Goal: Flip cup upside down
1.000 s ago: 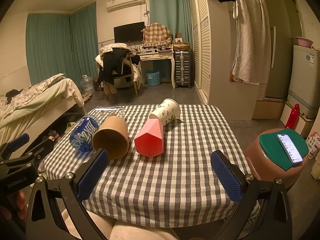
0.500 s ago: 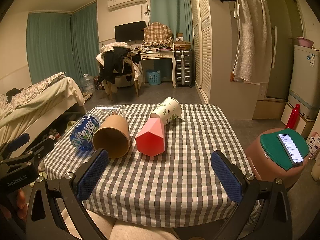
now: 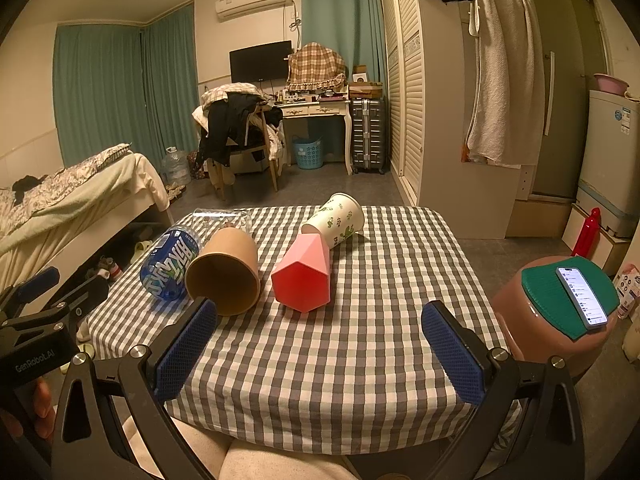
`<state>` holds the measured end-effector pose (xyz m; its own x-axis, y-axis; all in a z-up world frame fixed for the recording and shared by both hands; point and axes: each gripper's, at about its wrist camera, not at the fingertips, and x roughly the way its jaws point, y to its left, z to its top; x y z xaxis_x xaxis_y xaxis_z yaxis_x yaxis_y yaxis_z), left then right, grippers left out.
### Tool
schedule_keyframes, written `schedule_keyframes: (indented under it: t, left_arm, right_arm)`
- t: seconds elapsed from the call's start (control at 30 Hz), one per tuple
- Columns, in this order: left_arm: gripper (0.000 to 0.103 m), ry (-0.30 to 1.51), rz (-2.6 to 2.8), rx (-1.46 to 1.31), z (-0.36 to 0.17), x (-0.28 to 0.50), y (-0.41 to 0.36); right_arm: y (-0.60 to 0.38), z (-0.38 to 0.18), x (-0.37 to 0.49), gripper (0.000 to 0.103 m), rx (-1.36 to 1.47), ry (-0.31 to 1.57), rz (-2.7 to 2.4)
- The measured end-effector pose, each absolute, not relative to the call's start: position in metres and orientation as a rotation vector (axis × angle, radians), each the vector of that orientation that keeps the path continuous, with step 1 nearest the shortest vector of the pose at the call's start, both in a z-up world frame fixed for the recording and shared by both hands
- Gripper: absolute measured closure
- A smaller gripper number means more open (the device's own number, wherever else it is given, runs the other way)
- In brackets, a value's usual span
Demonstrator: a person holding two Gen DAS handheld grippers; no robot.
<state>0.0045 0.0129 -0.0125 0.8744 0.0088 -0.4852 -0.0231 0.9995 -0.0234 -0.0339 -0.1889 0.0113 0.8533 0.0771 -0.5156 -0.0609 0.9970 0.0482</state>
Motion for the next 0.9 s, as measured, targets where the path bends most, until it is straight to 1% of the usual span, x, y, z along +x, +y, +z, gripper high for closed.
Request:
schedule_keyframes:
  t: [0.43,0.73,0.83,0.9]
  left_arm:
    - [0.0,0.525,0.034,-0.034,-0.011,0.017,0.02]
    - [0.0,0.527,0.079,-0.067,0.014,0.053,0.052]
    - [0.0,0.532,0.12,-0.075,0.019,0.07,0.069]
    - [0.0,0.537,0.143,-0.082,0.019,0.081,0.082]
  right_arm:
    - [-0.182,0.011,-0.024,0.0,0.009,0.563,0.086]
    - [-0.161,0.045,0.016,0.0,-0.064,0.56,0.182]
    - [-0.148,0.057,0.039,0.0,-0.095,0.57,0.273]
    - [-0.135,0.064,0.062,0.0,-0.171,0.6,0.337]
